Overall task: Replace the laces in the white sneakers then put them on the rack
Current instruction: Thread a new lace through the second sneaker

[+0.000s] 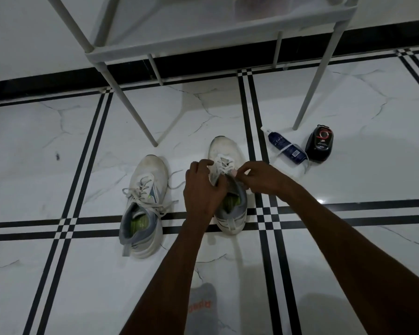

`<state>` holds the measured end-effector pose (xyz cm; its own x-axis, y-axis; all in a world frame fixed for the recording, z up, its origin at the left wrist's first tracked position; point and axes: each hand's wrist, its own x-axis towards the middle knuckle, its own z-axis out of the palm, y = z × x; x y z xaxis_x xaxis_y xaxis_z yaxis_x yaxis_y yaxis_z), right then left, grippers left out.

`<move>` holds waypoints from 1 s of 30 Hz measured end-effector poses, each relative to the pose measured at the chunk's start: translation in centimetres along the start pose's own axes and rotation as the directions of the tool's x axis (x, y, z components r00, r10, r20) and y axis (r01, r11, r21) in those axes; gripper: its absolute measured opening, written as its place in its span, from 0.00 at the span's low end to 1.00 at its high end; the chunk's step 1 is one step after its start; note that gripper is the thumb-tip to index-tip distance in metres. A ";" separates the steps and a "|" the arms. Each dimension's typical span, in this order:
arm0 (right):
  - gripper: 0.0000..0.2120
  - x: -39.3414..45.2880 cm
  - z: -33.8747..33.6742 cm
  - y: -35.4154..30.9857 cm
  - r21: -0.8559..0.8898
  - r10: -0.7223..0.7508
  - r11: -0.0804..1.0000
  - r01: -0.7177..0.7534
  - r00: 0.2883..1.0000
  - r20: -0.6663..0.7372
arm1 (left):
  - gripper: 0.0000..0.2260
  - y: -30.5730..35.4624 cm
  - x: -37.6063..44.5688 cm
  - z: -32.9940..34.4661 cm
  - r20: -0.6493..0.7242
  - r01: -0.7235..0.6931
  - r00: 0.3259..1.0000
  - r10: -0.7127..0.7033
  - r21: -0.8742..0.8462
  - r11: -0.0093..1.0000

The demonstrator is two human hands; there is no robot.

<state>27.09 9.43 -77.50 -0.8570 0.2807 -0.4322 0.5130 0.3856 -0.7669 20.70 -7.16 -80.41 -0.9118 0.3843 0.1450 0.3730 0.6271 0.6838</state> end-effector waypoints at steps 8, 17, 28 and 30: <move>0.13 -1.3 -5.8 -2.7 0.242 -0.033 0.969 0.049 0.997 -0.068 | 0.09 4.1 5.1 -0.3 0.500 -0.024 0.842 0.204 -0.342 0.939; 0.10 -1.5 -6.3 -2.9 0.205 -0.088 0.975 0.088 0.996 -0.008 | 0.19 3.0 7.3 -1.6 0.481 -0.069 0.841 0.247 -0.358 0.931; 0.11 -1.0 -5.2 -2.8 0.184 -0.091 0.978 0.096 0.995 -0.036 | 0.22 1.4 7.6 -0.5 0.474 -0.198 0.838 0.270 -0.197 0.960; 0.09 -1.0 -5.0 -2.9 0.204 -0.080 0.975 0.084 0.996 -0.030 | 0.08 2.3 7.2 -0.2 0.400 -0.127 0.890 0.218 -0.242 0.962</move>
<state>26.69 12.42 -72.51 -0.8934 0.2751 -0.3553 0.4184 0.2207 -0.8810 14.91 -3.05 -77.69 -0.6614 0.7500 -0.0081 0.4327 0.3904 0.8127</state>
